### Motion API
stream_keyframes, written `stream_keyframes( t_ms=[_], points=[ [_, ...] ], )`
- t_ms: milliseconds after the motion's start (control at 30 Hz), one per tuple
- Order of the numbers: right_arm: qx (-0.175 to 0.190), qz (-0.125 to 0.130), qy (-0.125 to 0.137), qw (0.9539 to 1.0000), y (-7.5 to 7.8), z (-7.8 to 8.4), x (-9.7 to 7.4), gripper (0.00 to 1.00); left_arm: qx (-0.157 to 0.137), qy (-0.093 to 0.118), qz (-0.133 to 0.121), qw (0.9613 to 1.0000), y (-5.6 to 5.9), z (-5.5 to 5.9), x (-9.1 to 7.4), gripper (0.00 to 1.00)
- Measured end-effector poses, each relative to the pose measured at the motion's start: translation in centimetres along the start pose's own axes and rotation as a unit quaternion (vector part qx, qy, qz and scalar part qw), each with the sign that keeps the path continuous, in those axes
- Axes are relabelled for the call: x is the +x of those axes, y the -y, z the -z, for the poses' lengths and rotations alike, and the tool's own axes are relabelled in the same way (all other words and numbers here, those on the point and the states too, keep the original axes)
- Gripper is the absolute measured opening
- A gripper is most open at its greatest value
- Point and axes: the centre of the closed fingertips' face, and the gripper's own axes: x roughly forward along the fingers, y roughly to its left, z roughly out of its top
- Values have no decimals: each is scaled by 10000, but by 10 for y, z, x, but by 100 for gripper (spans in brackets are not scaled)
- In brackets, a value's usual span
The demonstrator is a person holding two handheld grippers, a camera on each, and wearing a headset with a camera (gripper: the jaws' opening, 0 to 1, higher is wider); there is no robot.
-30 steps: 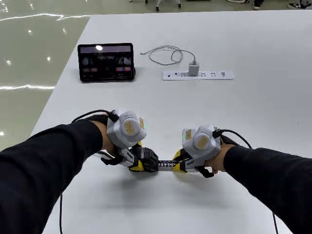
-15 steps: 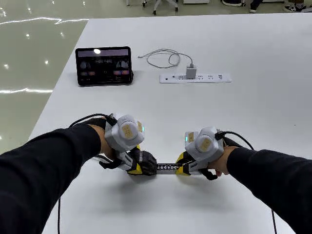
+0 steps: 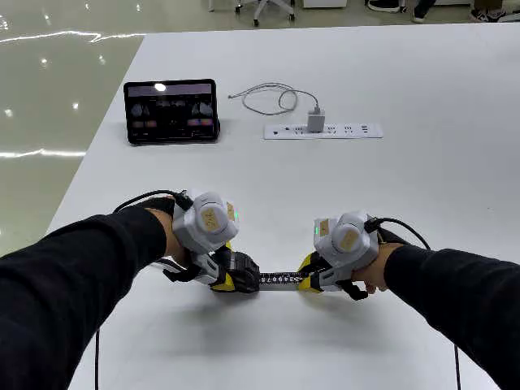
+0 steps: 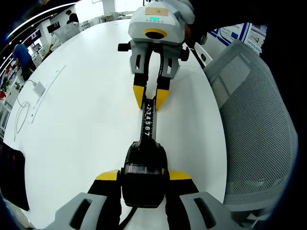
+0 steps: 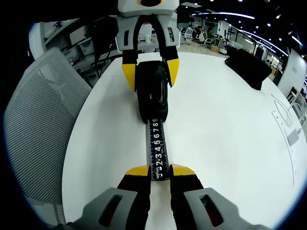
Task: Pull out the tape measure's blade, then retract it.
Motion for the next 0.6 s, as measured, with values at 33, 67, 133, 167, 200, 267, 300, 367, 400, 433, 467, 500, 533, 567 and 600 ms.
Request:
stream_keyframes(
  t_ms=[33, 67, 133, 167, 200, 267, 300, 367, 400, 433, 467, 500, 533, 567, 600],
  points=[
    [0, 3, -7, 10000, 0, 1, 0, 10, 0, 0, -4, 10000, 0, 0, 0, 31],
    [-1, 2, -8, 10000, 0, 1, 0, 10, 4, -2, -6, 10000, 0, 0, 0, 31],
    [-5, 2, -21, 10000, 0, 2, -1, 10, 4, -1, -10, 10000, 1, -1, 0, 31],
    [-15, 1, -25, 10000, 0, 3, -1, 10, 2, 2, -10, 10000, 1, -1, 0, 31],
    [-39, 0, -30, 10000, 0, 3, -2, 10, -4, 5, -10, 10000, 0, -1, 0, 31],
    [-46, 3, -33, 10000, 1, 4, -3, 10, -13, 5, -12, 10000, 0, 0, 0, 31],
    [-39, 11, -43, 10000, 1, 5, -3, 10, -17, 3, -11, 10000, 0, 0, 0, 31],
    [-27, 11, -66, 10000, 2, 7, -4, 10, -13, 3, -10, 10000, 0, -1, 0, 31],
    [-16, 14, -73, 10000, 2, 8, -4, 10, -12, 2, -9, 10000, 0, -1, 0, 31],
    [-10, 22, -90, 10000, 2, 9, -5, 10, -6, 0, -8, 10000, 0, 0, 1, 31],
    [0, 24, -94, 10000, 2, 10, -6, 10, -1, -1, -6, 10000, 0, 0, 1, 31],
    [13, 27, -96, 9999, 3, 11, -6, 10, 7, -1, -5, 10000, 0, 0, 1, 31],
    [27, 35, -104, 9999, 3, 12, -7, 10, 10, -1, -5, 10000, 0, 0, 1, 31],
    [31, 42, -108, 9999, 3, 12, -8, 10, 10, -2, -6, 10000, 0, 0, 1, 31],
    [34, 48, -115, 9999, 4, 13, -8, 10, 9, -4, -6, 10000, 0, -1, 1, 31]
  ],
)
